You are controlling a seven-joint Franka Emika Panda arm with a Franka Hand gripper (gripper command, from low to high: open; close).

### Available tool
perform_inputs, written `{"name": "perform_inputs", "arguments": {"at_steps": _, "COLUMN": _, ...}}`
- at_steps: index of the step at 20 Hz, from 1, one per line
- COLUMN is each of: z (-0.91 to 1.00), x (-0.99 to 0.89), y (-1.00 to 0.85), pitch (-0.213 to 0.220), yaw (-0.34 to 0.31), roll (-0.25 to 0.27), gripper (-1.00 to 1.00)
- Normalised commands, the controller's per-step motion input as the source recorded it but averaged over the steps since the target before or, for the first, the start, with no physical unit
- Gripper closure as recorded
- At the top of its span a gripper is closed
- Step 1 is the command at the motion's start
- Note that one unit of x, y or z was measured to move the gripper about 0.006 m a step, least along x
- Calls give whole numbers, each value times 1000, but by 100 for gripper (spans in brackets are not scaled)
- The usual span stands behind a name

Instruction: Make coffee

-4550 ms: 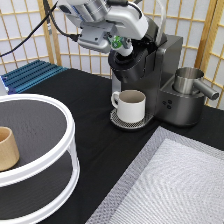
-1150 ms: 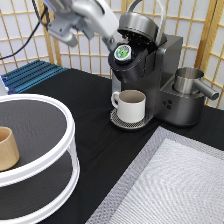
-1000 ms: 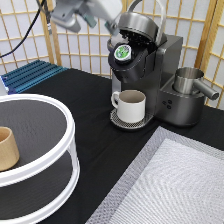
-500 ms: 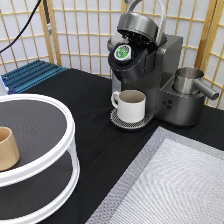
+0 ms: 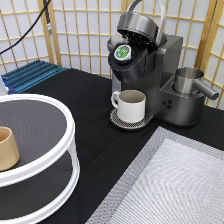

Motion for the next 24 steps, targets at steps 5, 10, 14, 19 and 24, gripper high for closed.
{"name": "perform_inputs", "arguments": {"at_steps": 5, "z": -87, "x": 510, "y": -4, "pitch": 146, "yaw": 38, "roll": -135, "gripper": -100}}
{"name": "perform_inputs", "arguments": {"at_steps": 10, "z": -101, "x": 269, "y": -95, "pitch": 120, "yaw": 51, "roll": -102, "gripper": -100}}
{"name": "perform_inputs", "arguments": {"at_steps": 14, "z": -5, "x": 94, "y": -269, "pitch": 114, "yaw": 55, "roll": -44, "gripper": -100}}
{"name": "perform_inputs", "arguments": {"at_steps": 19, "z": -29, "x": 63, "y": -251, "pitch": 88, "yaw": 49, "roll": -25, "gripper": -100}}
{"name": "perform_inputs", "arguments": {"at_steps": 24, "z": 0, "x": 276, "y": -67, "pitch": 61, "yaw": 50, "roll": -31, "gripper": -100}}
